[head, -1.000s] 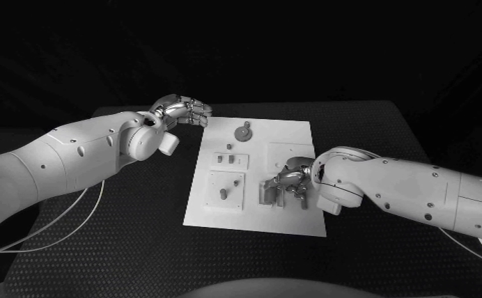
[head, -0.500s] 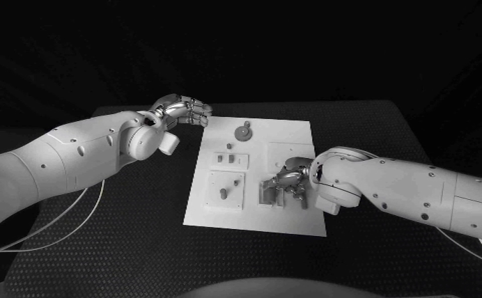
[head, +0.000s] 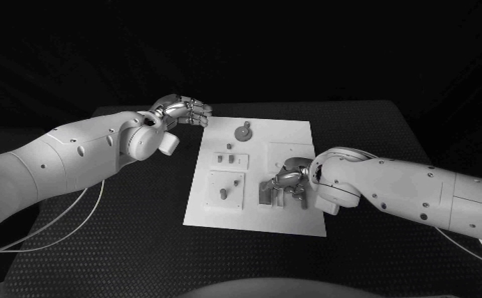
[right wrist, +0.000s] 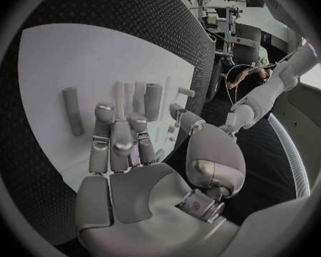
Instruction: Assemble the parts on the task board
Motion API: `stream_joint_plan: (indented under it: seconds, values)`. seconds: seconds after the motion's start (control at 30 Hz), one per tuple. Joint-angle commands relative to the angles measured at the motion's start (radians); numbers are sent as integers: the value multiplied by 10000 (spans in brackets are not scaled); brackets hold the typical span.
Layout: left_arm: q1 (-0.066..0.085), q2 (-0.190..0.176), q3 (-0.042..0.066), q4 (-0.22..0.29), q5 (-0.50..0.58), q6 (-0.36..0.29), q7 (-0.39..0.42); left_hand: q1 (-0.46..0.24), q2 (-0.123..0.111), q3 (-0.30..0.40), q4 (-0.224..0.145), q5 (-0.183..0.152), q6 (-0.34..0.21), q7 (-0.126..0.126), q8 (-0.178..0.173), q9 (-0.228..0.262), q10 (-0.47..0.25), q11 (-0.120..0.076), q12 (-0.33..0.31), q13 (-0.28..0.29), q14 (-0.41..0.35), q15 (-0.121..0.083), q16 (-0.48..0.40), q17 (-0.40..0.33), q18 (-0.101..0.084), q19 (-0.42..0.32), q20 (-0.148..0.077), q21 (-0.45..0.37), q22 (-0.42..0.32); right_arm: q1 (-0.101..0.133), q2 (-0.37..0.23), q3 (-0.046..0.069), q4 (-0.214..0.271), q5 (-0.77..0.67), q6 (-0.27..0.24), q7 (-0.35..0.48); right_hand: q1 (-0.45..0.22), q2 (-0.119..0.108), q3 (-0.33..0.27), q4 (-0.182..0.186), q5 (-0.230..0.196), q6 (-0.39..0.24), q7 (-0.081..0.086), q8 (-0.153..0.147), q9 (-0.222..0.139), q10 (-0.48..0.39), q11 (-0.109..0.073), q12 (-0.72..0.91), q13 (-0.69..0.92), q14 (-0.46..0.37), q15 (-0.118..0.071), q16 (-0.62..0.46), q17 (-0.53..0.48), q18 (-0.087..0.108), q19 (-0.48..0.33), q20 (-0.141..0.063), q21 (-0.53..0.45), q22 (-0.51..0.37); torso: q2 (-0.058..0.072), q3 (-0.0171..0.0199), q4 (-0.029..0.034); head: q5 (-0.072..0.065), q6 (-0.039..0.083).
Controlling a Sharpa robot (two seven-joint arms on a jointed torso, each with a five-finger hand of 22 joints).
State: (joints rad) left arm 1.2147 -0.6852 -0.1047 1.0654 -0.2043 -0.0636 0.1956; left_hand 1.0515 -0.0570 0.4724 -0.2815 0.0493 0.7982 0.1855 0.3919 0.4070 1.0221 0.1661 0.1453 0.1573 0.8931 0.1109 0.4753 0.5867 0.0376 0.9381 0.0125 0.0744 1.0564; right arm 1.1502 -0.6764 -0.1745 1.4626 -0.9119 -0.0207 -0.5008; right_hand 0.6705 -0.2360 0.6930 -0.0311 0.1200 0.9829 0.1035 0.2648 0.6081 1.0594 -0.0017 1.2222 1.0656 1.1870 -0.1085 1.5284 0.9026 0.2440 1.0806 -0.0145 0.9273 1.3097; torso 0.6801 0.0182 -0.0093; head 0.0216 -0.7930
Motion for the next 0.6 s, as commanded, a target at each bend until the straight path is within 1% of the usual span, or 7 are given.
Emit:
stream_joint_plan:
  seconds: [0.03, 0.1, 0.23, 0.4, 0.43, 0.53, 0.6]
  values:
    - [9, 6, 6, 22, 58, 132, 63, -72, 2, -7, 48, 48, 41, 32, 51, -14, 71, -2, 26, -14, 1, 67, -36, 16, 209, -4, 49, -42, -1, -14, 14, -9, -1, -115, 86, 147, 19, -118, 25, 86, -45, -24, 57, -31, -6, -87, 1, -32, -12, -78, 17, -36, -38, 178, -39, 9, -26, 150, -3, 4, -1, 3, 2]
    - [9, 8, 6, 22, 58, 140, 66, -74, 2, -7, 48, 48, 41, 32, 52, -14, 71, -2, 26, -15, 0, 68, -38, 17, 208, -6, 49, -43, -1, -14, -7, -9, 28, -193, -95, 210, 32, -163, 32, 123, -48, -38, 61, -35, -3, -96, 4, -32, -15, -93, 20, -37, -53, 178, -42, 12, -25, 151, -3, 5, 3, 3, 7]
    - [8, 7, 6, 9, 58, 139, 72, -75, 3, -3, 47, 48, 41, 32, 54, -17, 71, -3, 28, -19, -3, 70, -45, 22, 209, -9, 50, -44, -1, -15, -136, -8, 133, -427, -351, 364, 54, -152, 43, 131, -47, -34, 60, -31, 1, -96, 3, -29, -15, -77, 20, -33, -27, 178, -40, 10, -22, 152, -1, 10, -3, -11, 27]
    - [8, 1, 5, 9, 58, 155, 72, -78, 5, -1, 48, 48, 41, 32, 55, -18, 72, -3, 29, -21, -4, 70, -49, 25, 208, -11, 51, -44, -1, 7, -694, 4, 596, -477, -530, 462, 334, 93, -23, -28, -67, 1, 40, 18, 55, -49, -18, 35, -11, 74, 0, 19, 130, 178, 11, -9, 30, 163, -1, 11, -7, -27, 63]
    - [8, -1, 5, 14, 59, 157, 70, -79, 6, 0, 48, 48, 42, 32, 55, -19, 73, -3, 29, -22, -3, 70, -49, 25, 208, -11, 51, -44, -1, 45, -828, 15, 700, -493, -561, 463, 406, 181, -91, -114, -71, 12, 38, 39, 84, -32, -23, 58, -11, 122, 0, 33, 168, 178, 24, -14, 43, 163, -1, 15, -14, -32, 71]
    - [8, -11, 5, 22, 59, 176, 75, -81, 8, 1, 49, 48, 44, 31, 57, -19, 75, -4, 31, -22, -3, 71, -50, 28, 208, -11, 51, -44, -1, 193, -1139, 33, 926, -602, -555, 420, 512, 280, -186, -267, -61, 138, -8, 137, 163, 1, -58, 89, -16, 194, -29, 47, 233, 178, 38, -23, 55, 160, 3, 16, -25, -54, 97]
    - [8, -18, 5, 30, 59, 171, 76, -83, 8, 1, 49, 48, 45, 31, 58, -19, 78, -5, 33, -23, -2, 71, -51, 29, 208, -12, 51, -44, -1, 302, -1408, 42, 1065, -717, -512, 311, 573, 396, -258, -390, -58, 198, -38, 193, 224, 34, -89, 112, -22, 253, -57, 53, 280, 178, 49, -29, 59, 155, 3, 17, -17, -78, 94]
